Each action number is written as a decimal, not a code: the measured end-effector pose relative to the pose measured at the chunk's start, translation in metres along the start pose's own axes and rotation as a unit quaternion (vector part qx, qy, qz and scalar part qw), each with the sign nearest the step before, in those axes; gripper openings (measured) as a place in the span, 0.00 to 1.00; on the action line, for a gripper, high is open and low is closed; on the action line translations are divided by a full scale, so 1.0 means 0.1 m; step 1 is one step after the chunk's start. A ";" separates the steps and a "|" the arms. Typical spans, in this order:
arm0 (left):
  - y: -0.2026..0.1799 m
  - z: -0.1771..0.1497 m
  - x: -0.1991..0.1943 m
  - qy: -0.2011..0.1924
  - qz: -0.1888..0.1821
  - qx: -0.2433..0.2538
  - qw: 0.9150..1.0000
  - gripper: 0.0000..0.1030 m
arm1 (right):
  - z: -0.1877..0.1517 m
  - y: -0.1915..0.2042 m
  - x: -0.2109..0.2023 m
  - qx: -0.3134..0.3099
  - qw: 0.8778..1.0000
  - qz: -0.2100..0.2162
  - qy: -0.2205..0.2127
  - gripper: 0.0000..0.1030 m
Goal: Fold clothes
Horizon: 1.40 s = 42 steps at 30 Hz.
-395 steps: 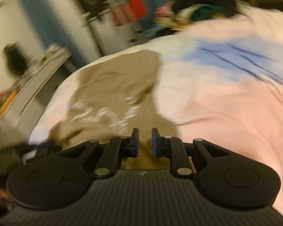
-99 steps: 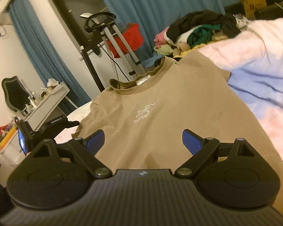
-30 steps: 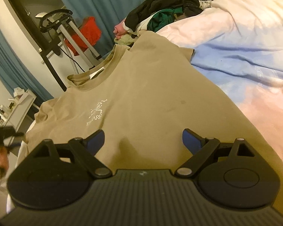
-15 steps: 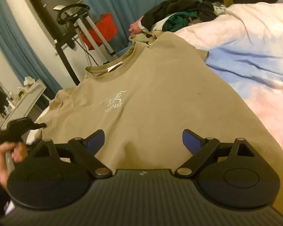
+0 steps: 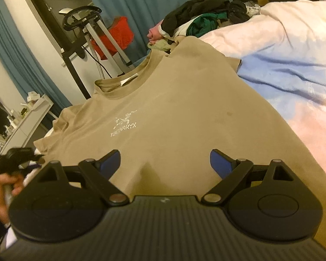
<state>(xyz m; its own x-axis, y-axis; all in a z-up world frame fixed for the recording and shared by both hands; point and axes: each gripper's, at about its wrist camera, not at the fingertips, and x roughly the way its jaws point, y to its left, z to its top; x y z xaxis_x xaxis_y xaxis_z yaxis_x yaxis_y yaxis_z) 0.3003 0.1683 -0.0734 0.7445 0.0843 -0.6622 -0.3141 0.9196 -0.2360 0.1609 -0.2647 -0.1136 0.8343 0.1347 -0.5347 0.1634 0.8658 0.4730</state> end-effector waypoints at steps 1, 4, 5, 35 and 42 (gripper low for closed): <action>0.08 -0.06 -0.17 0.006 -0.008 0.005 1.000 0.58 | 0.00 0.01 -0.03 -0.002 1.000 0.001 -0.003 0.88; 0.34 -0.25 -0.67 0.036 -0.036 0.028 0.998 0.64 | -0.01 0.04 -0.13 -0.006 1.000 0.006 -0.013 0.88; 0.43 -0.34 -0.82 0.055 -0.043 0.038 0.997 0.67 | -0.01 0.04 -0.17 -0.009 1.000 0.008 -0.016 0.88; 0.18 -1.36 -1.72 0.360 -0.173 0.296 0.868 0.03 | -0.20 0.39 -1.28 -0.077 0.995 0.011 -0.065 0.88; 0.19 -1.28 -1.88 0.328 -0.143 0.286 0.889 0.05 | -0.15 0.36 -1.32 -0.074 0.994 0.035 -0.077 0.88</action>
